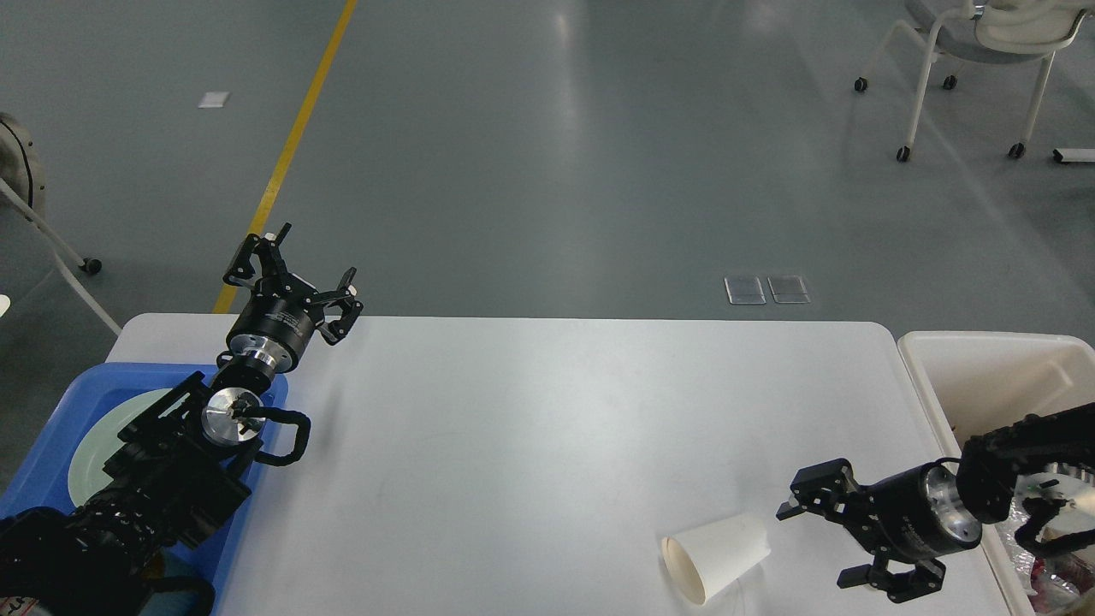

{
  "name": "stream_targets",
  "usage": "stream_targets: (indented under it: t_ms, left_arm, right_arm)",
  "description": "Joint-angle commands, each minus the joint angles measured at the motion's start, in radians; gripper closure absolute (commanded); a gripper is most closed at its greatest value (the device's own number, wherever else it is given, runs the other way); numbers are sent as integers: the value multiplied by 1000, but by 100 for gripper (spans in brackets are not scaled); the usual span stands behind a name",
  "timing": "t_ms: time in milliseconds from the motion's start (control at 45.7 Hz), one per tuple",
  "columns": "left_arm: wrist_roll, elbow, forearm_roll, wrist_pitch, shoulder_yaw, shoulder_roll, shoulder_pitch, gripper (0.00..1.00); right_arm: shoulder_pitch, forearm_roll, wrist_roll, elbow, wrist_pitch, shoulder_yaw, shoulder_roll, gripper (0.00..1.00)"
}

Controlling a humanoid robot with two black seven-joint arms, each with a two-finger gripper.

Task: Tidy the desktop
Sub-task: 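Bring the right gripper down to the white paper cup and grasp, then lift the paper cup and drop it into the white bin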

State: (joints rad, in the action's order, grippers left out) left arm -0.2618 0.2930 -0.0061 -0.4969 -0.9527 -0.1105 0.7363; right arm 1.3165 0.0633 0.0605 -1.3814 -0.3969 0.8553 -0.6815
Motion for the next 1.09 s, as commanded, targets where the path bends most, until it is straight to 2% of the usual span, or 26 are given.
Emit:
stream_targets:
  t_ms: [0, 350, 503, 547, 569, 635, 656, 722, 766, 1072]
  left_arm:
    - [-1, 0, 0, 0, 0, 0, 0, 2]
    - [1, 0, 0, 0, 2, 0, 0, 2]
    - [-1, 0, 0, 0, 0, 0, 0, 2]
    - [1, 0, 0, 0, 0, 0, 0, 2]
    - [1, 3, 0, 0, 0, 0, 0, 2]
    - [1, 0, 0, 0, 0, 0, 0, 2]
    - [1, 0, 0, 0, 0, 0, 0, 2]
    - [-1, 0, 0, 0, 0, 0, 0, 2]
    - [-1, 0, 0, 0, 0, 0, 0, 2]
    - [-1, 3, 0, 0, 0, 0, 0, 2]
  right_arm:
    - [-77, 50, -1, 8, 26, -76, 34, 0]
    - [-223, 56, -5, 197, 154, -133, 203, 0]
    - [-237, 69, -5, 222, 176, -139, 234, 1]
    - [-240, 73, -5, 231, 178, -139, 237, 10]
    - [-241, 75, -5, 234, 182, -137, 240, 19]
    - [-244, 76, -4, 236, 202, -131, 241, 65]
    - [-244, 76, -4, 234, 202, -130, 240, 73]
    - [-243, 72, -5, 228, 202, -127, 237, 86]
    - [-237, 72, -5, 214, 193, -124, 229, 100]
    - [-189, 70, -5, 165, 188, -114, 189, 100]
